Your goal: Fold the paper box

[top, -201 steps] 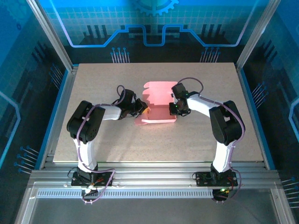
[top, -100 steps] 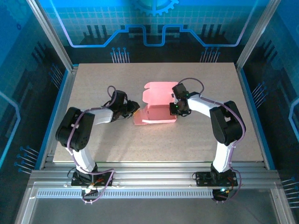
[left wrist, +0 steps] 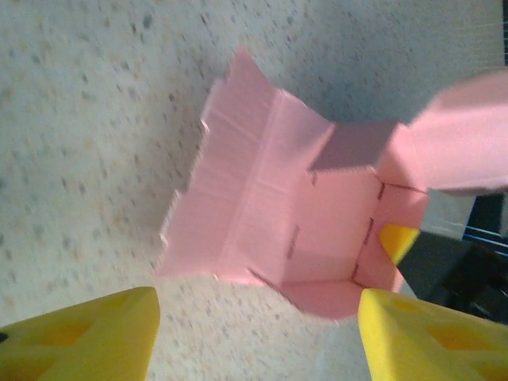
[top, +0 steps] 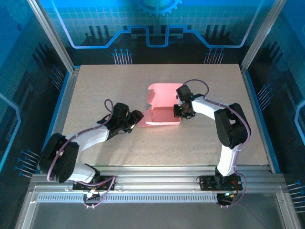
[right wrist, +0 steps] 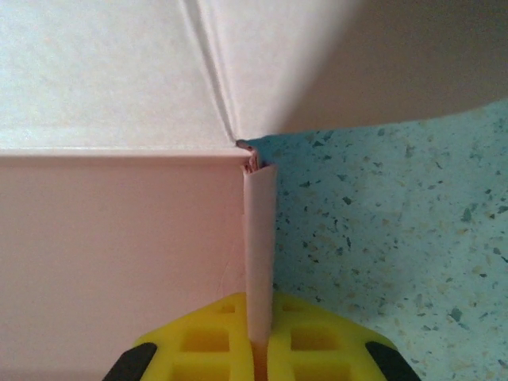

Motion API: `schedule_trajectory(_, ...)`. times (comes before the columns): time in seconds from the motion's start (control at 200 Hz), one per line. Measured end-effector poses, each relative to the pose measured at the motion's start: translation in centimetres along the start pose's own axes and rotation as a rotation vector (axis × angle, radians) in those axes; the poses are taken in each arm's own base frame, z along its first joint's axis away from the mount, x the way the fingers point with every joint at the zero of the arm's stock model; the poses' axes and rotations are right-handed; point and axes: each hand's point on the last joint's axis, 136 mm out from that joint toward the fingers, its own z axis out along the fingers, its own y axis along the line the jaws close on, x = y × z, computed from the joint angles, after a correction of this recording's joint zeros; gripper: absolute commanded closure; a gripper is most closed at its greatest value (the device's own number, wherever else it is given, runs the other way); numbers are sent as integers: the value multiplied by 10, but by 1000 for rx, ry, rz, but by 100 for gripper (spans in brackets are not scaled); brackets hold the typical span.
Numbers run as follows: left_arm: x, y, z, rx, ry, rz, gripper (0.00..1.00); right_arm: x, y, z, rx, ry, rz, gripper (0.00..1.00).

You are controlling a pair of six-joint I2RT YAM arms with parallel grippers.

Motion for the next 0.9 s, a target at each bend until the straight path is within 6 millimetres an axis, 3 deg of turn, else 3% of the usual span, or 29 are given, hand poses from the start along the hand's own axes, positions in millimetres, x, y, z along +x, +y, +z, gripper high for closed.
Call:
schedule_trajectory(0.12,13,-14,-17,4,-14,-46,39,0,0,0,0,0,3,100)
schedule_trajectory(0.26,16,-24,-18,2,-17,-97,49,0,0,0,0,-1,7,100)
schedule_trajectory(0.66,25,-17,35,-112,23,-139,55,0,0,0,-1,-1,10,100)
schedule_trajectory(0.901,22,-35,52,-97,44,-110,64,0,1,0,-1,0,9,100)
